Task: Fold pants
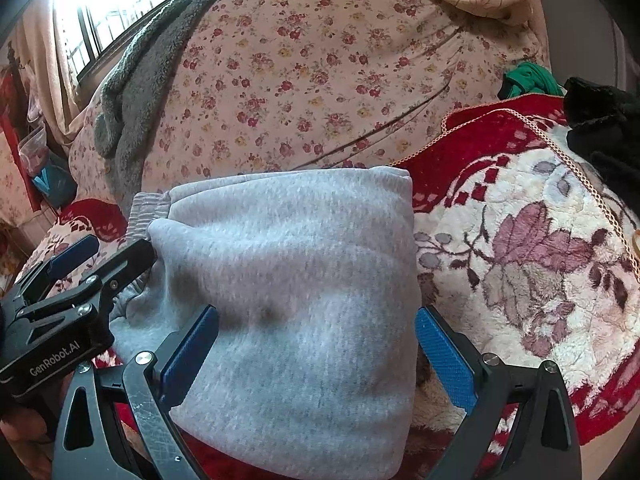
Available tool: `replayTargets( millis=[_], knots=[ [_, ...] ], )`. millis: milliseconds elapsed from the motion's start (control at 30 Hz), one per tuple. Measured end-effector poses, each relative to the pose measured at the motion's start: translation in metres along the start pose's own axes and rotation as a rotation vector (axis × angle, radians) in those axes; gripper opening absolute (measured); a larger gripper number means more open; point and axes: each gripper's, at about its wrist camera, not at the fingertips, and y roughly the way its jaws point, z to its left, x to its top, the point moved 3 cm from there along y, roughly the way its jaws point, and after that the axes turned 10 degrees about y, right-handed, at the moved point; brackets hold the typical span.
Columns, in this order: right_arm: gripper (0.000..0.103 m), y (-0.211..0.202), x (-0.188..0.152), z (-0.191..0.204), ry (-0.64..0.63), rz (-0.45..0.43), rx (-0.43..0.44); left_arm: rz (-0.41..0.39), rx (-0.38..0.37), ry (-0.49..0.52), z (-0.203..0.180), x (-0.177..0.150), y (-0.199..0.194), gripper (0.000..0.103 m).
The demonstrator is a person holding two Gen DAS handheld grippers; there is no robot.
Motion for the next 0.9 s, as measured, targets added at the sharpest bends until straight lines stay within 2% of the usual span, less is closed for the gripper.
replayTargets(
  millis=[900],
  knots=[
    [0.101,0.0035,-0.0026,-0.0019,0.009,0.016,-0.004,0.012,-0.005,0.016,-0.0012,-0.0036,0.0041,0.092]
  ],
)
